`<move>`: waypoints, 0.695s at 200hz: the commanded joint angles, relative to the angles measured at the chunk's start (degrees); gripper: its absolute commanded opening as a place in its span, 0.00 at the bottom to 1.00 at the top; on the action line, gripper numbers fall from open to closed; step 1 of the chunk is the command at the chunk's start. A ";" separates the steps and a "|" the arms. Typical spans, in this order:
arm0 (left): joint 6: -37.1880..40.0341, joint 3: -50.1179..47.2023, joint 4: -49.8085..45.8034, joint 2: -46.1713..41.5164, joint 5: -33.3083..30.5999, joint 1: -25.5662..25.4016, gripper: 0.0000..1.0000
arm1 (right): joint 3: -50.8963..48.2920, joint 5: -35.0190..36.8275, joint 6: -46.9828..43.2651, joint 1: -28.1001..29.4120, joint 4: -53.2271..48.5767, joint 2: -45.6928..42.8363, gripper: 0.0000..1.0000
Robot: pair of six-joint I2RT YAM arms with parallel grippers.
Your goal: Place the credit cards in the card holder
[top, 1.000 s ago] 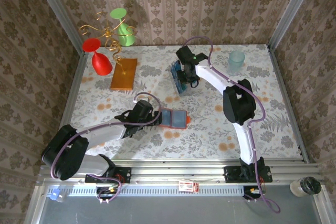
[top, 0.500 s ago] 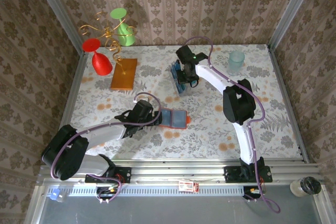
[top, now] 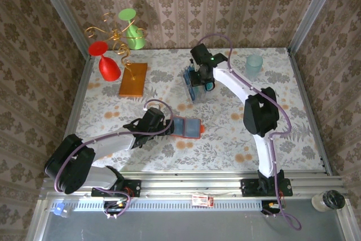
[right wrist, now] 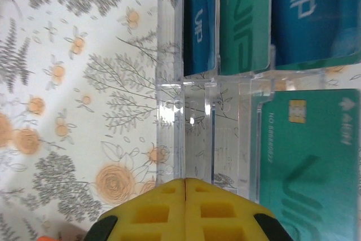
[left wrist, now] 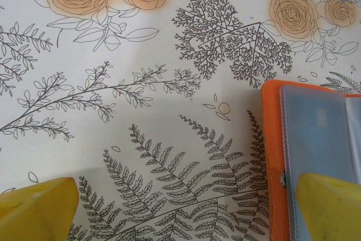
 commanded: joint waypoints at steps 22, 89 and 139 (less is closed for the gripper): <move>1.09 1.07 -2.05 -1.43 -0.78 0.38 1.00 | -2.33 -1.49 0.50 0.06 0.69 -9.36 0.00; 5.02 5.79 -4.51 1.96 -0.71 0.46 1.00 | -26.06 -10.02 6.65 0.24 15.72 -26.08 0.00; 6.61 8.05 -6.05 5.25 -1.69 0.47 1.00 | -46.67 -16.18 14.74 0.24 29.01 -37.62 0.00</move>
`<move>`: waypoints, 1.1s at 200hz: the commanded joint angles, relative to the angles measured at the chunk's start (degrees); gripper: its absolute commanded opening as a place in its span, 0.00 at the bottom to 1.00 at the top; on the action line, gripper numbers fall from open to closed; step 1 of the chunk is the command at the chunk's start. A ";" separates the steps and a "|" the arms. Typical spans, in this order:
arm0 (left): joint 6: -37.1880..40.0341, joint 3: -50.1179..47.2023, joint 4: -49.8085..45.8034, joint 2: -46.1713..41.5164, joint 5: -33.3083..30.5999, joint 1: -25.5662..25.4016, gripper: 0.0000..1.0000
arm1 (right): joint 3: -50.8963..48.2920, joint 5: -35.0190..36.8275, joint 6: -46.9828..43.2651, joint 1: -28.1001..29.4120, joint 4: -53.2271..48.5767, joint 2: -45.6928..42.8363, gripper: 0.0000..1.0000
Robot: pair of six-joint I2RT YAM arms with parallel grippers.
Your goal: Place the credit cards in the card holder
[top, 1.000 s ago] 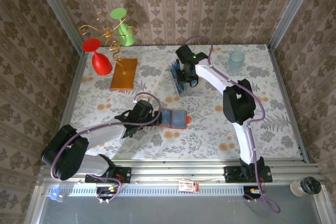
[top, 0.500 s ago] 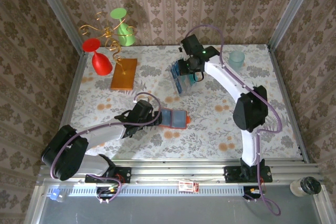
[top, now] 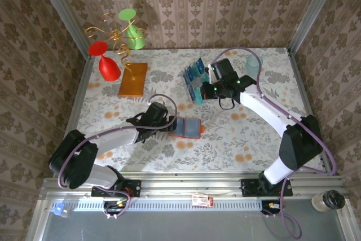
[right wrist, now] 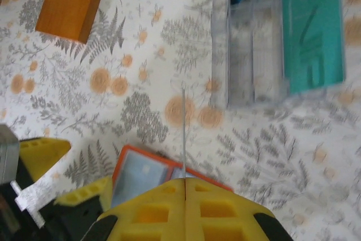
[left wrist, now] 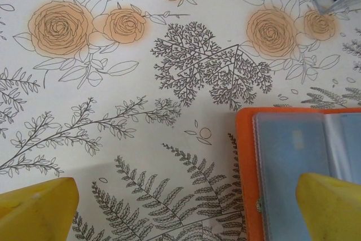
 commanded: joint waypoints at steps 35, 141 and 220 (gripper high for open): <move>1.86 1.10 -1.98 3.01 -2.69 0.27 1.00 | -19.42 -7.23 10.78 0.18 16.86 -11.95 0.00; -1.50 -3.43 -2.41 2.18 -5.65 -1.35 1.00 | -33.90 -10.84 19.22 2.69 33.96 -11.58 0.00; -3.19 -5.10 -1.26 2.36 -6.18 -2.39 1.00 | -33.77 -8.73 22.00 7.13 41.16 -4.59 0.00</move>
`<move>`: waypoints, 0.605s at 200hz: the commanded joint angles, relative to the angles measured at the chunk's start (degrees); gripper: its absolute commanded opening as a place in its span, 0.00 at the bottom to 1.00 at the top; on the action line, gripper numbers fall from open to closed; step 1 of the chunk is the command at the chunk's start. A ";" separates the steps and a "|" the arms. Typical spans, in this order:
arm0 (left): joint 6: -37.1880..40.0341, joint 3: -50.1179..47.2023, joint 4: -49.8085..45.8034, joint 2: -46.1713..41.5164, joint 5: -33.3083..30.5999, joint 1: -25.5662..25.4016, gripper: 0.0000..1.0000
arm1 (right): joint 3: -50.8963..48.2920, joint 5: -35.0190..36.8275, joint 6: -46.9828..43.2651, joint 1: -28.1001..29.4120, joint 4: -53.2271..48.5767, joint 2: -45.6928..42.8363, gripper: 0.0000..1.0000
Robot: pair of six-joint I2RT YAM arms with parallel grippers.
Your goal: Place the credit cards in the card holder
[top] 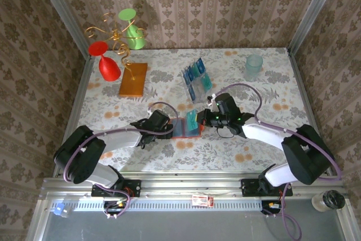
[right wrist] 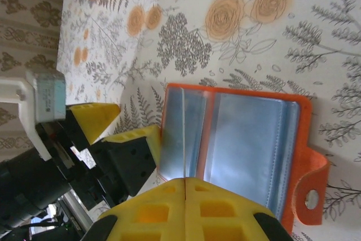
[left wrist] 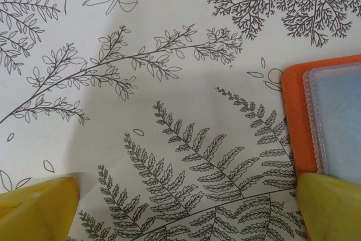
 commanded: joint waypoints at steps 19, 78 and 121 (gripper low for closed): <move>-1.29 -0.81 -0.89 -0.63 -1.07 -0.43 1.00 | 0.46 1.56 2.08 2.74 5.83 3.93 0.00; -1.40 -0.64 -0.88 -0.99 -1.00 -0.48 1.00 | 1.88 2.22 2.73 4.50 7.73 9.70 0.00; -1.14 0.83 -1.83 -2.96 -0.48 -0.49 1.00 | 2.09 2.11 2.91 4.49 7.75 11.35 0.00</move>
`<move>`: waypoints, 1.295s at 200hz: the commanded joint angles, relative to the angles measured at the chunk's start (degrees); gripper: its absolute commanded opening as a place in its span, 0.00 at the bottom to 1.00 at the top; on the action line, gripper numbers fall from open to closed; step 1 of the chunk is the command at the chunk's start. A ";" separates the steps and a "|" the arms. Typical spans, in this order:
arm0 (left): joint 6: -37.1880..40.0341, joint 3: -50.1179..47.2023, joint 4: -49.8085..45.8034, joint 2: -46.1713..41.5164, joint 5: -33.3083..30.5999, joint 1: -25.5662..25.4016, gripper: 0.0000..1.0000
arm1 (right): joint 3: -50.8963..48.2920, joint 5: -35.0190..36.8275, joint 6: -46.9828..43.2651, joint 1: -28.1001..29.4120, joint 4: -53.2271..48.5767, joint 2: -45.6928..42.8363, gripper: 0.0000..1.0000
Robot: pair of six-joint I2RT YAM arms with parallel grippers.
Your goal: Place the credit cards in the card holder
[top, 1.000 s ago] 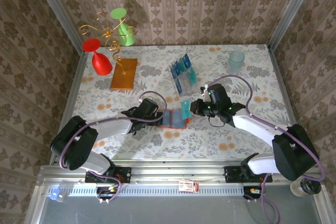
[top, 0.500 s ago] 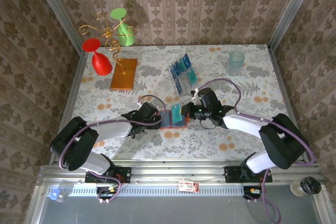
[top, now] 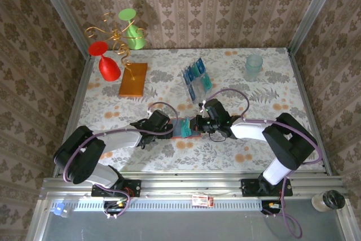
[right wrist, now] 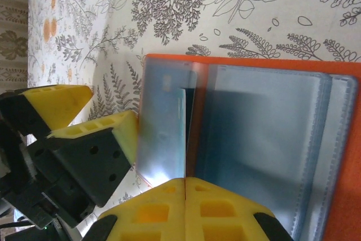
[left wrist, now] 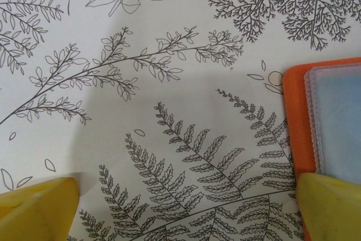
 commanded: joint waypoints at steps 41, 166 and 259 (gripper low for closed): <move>-0.35 3.00 -2.18 -3.33 0.60 -0.85 1.00 | 1.25 0.98 0.75 0.37 1.53 1.37 0.00; -2.83 -0.08 -0.24 0.82 -0.53 -2.20 1.00 | 1.74 2.28 0.28 -1.52 0.05 -4.00 0.00; -3.89 -0.63 -0.25 1.08 -1.05 -2.36 1.00 | -2.20 4.27 4.79 -2.35 11.08 -2.54 0.00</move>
